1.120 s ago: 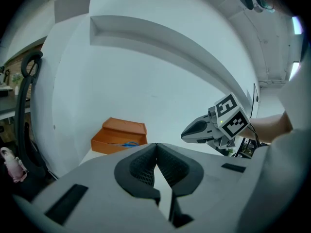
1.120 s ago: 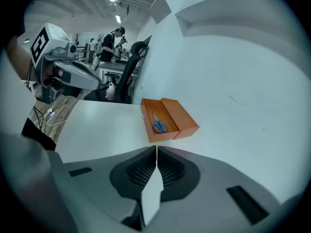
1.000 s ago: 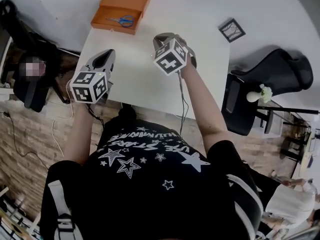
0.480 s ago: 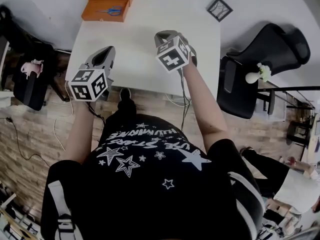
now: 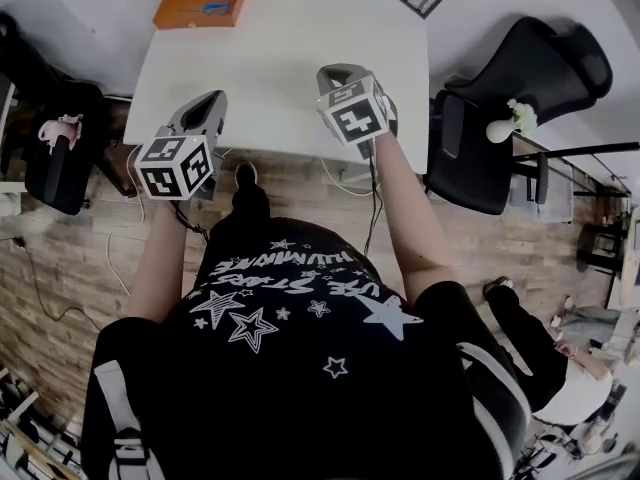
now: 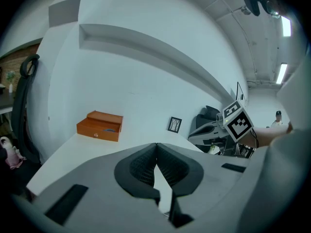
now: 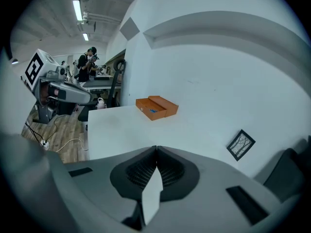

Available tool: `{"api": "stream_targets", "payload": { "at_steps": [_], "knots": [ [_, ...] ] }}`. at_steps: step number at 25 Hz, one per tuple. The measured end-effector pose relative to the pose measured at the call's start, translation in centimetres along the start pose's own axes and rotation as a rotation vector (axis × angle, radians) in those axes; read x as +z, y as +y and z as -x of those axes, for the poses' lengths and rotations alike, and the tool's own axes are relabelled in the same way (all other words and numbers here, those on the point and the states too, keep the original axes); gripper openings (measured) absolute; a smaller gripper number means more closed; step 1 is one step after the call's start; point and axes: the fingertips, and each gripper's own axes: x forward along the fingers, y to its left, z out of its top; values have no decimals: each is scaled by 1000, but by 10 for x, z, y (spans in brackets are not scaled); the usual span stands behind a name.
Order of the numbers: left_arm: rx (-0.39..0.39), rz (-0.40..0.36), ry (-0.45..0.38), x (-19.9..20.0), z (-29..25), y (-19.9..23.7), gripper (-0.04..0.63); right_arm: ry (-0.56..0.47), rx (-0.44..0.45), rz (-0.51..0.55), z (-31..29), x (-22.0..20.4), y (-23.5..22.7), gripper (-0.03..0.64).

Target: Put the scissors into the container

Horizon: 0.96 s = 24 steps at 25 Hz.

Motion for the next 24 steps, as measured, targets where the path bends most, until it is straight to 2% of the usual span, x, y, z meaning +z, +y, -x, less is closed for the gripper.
{"api": "stream_targets", "payload": {
  "at_steps": [14,24],
  "knots": [
    [19,68,47,-56,31,-32,15,-25,23,-118,47,-60,40,44],
    [49,89,56,-76,54,-43,15,-38,40,-124,63,-75,56,44]
  ]
}}
